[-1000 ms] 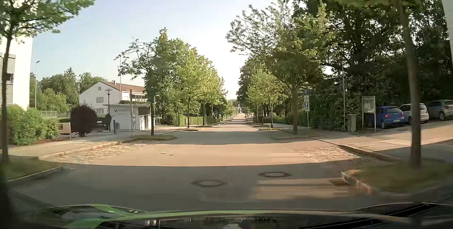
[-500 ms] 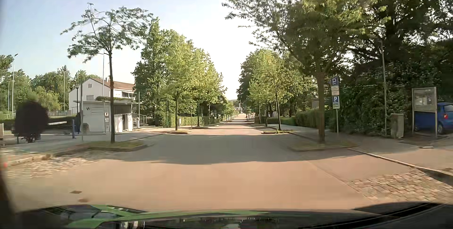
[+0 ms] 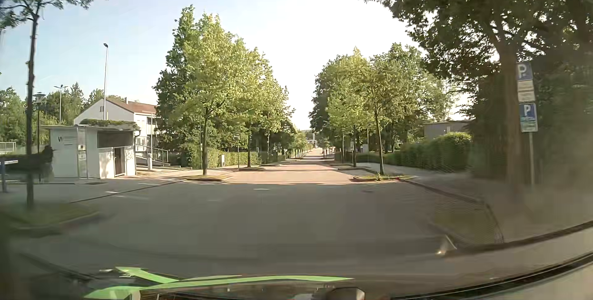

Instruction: Follow the waypoints while adhering to traffic rules and regulations

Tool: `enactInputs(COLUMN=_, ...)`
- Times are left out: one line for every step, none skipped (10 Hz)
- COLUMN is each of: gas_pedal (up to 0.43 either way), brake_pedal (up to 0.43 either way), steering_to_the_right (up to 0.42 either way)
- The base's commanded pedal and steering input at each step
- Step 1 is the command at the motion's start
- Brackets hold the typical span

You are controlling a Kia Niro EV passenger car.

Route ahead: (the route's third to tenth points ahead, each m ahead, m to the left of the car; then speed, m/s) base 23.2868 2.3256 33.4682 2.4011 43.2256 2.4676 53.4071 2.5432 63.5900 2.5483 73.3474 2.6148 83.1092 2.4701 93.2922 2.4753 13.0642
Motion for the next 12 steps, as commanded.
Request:
enactInputs(gas_pedal=0.000, brake_pedal=0.000, steering_to_the_right=0.000)
enactInputs(gas_pedal=0.000, brake_pedal=0.000, steering_to_the_right=0.000)
enactInputs(gas_pedal=0.000, brake_pedal=0.000, steering_to_the_right=0.000)
enactInputs(gas_pedal=0.000, brake_pedal=0.000, steering_to_the_right=0.000)
enactInputs(gas_pedal=0.000, brake_pedal=0.000, steering_to_the_right=0.000)
enactInputs(gas_pedal=0.000, brake_pedal=0.000, steering_to_the_right=-0.002)
enactInputs(gas_pedal=0.047, brake_pedal=0.000, steering_to_the_right=-0.001)
enactInputs(gas_pedal=0.067, brake_pedal=0.000, steering_to_the_right=-0.003)
enactInputs(gas_pedal=0.067, brake_pedal=0.000, steering_to_the_right=-0.004)
enactInputs(gas_pedal=0.098, brake_pedal=0.000, steering_to_the_right=-0.004)
enactInputs(gas_pedal=0.110, brake_pedal=0.000, steering_to_the_right=-0.004)
enactInputs(gas_pedal=0.110, brake_pedal=0.000, steering_to_the_right=-0.004)
